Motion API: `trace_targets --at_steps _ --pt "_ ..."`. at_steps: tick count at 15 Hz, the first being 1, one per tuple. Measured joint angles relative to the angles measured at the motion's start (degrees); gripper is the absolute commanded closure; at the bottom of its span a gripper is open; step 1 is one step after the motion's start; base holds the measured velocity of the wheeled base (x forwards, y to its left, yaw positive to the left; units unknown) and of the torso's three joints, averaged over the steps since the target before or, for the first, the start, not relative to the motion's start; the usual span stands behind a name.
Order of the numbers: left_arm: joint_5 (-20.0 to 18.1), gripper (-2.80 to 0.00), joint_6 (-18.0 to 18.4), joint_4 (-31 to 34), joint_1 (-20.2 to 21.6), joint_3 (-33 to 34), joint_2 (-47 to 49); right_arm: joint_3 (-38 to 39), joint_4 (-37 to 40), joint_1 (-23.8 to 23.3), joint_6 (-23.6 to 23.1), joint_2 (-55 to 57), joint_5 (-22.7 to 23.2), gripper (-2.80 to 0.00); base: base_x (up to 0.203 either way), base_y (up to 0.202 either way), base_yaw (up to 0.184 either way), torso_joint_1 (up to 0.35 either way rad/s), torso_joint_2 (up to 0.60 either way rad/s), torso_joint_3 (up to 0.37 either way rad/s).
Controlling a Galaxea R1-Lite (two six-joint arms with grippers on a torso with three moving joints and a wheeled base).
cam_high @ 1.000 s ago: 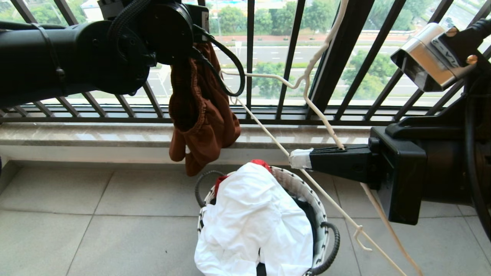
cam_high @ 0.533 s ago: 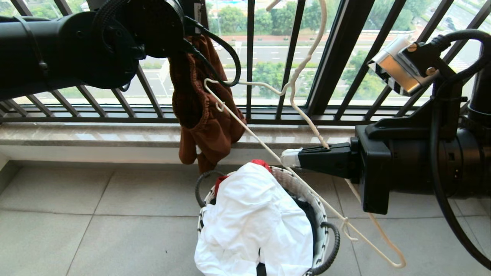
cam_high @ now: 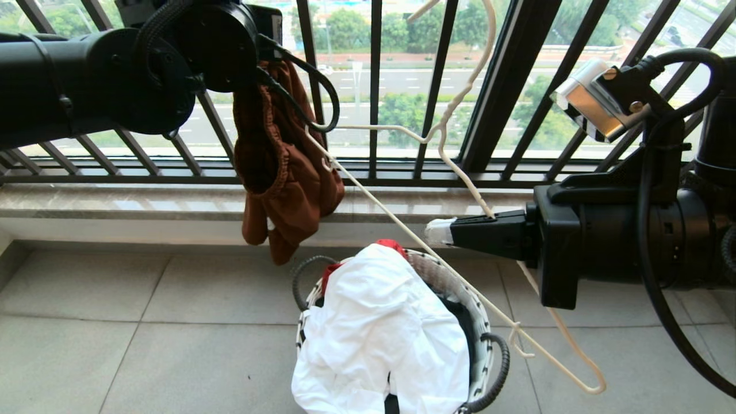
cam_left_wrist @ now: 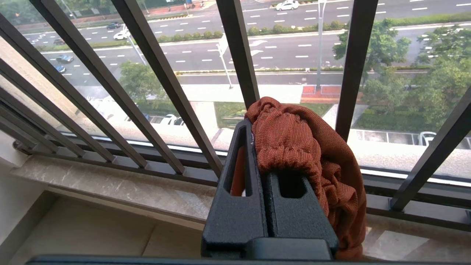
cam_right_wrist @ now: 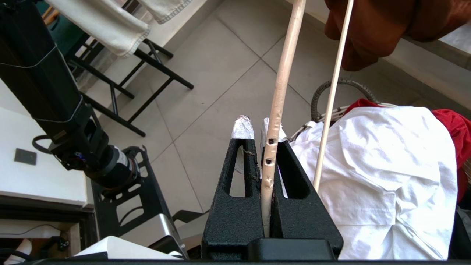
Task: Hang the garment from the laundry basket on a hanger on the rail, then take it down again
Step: Hang the clothes on the clothes rack
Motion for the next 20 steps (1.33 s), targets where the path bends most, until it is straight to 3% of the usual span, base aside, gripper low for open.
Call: trace_targets --at_steps 9,14,20 --pt "-0.07 0.00 0.48 0.29 0.21 0.38 -0.85 -0.07 0.00 -0.24 0.00 -0.38 -0.02 0.00 0.000 0.000 0.000 0.000 0.00 0.004" --pt "0.30 0.00 1.79 0.41 0.64 0.29 -1.97 -0.05 -0.01 -0.27 -0.13 -0.68 -0.02 0.00 0.000 0.000 0.000 0.001 0.01 0.175" --pt "0.39 0.00 2.41 0.44 4.00 0.04 -3.55 -0.11 -0.94 -2.26 -1.78 -0.47 -0.26 0.00 0.000 0.000 0.000 0.003 0.00 0.200"
